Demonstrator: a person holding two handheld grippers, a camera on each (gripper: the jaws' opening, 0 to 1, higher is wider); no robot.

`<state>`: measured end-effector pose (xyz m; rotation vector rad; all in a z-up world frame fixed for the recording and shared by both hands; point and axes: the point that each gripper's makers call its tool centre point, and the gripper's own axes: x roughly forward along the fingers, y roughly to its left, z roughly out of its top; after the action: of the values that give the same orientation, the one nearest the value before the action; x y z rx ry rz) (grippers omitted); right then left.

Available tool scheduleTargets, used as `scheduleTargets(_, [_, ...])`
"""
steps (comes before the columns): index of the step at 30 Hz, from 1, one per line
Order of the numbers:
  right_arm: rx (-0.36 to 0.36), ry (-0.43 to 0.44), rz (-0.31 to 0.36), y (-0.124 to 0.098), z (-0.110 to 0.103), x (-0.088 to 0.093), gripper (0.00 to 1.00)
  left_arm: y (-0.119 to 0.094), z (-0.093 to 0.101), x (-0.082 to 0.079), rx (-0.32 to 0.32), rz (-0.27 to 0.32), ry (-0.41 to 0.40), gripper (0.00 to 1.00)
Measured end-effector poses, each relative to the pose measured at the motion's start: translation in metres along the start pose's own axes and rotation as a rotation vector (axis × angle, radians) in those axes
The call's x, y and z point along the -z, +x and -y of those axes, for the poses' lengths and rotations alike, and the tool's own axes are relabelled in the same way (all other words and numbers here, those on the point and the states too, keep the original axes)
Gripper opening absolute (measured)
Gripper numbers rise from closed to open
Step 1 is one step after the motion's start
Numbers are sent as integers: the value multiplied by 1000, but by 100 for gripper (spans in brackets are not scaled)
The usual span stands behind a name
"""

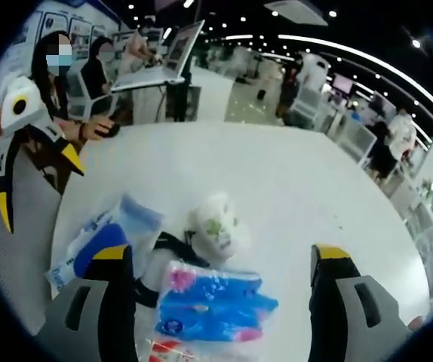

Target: Arrange the tabletop items into an orderly group along one side of the table until the central work area is clear of visible clutter.

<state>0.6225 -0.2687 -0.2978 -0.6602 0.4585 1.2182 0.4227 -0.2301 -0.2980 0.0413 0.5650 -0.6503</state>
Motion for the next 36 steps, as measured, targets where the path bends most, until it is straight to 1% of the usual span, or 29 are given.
scheduleTargets(8, [-32, -4, -9, 19, 0, 0, 95, 0, -1, 1, -5, -3, -12, 86])
scheduleTargets(17, [-56, -48, -25, 40, 3, -2, 93, 1, -1, 3, -3, -17, -19, 85])
scheduleTargets(25, [-78, -54, -32, 56, 5, -3, 91, 2, 0, 3, 2, -17, -22, 83])
scheduleTargets(33, [-100, -55, -59, 72, 6, 2, 88, 2, -1, 2, 4, -11, -32, 83])
scheduleTargets(36, [-106, -72, -73, 78, 6, 2, 87, 2, 0, 3, 7, -13, -32, 83])
